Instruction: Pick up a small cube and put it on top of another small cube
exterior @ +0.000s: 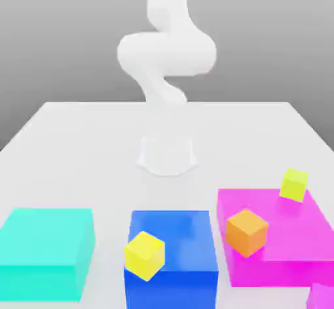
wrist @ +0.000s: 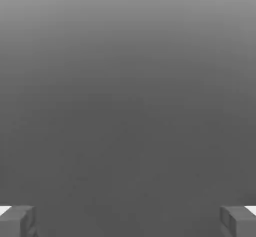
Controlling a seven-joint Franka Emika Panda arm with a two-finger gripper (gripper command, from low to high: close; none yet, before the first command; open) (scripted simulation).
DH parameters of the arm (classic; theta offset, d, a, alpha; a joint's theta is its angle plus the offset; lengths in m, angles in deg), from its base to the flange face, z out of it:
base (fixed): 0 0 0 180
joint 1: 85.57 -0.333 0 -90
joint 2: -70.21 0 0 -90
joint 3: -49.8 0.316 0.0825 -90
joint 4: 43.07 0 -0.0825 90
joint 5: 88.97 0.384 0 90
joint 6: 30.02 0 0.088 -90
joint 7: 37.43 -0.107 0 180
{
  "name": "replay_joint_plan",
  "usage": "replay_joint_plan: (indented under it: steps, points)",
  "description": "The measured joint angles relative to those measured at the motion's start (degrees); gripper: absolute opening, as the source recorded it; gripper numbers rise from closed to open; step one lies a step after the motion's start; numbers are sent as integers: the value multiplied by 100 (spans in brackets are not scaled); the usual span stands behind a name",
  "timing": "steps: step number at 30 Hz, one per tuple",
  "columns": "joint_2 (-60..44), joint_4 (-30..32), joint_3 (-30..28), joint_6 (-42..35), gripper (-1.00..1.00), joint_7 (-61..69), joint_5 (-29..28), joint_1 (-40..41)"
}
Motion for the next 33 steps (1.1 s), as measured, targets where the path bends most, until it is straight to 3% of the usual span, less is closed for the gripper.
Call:
replay_joint_plan:
  steps: [17, 25, 33]
  points:
    - [-3558, -567, 1493, 641, 0, -2782, -890, 137]
    - [-5239, -835, 1602, 926, 0, -4138, -1394, -362]
    - [-6831, -1093, 1528, 1345, 0, -5148, -1495, -982]
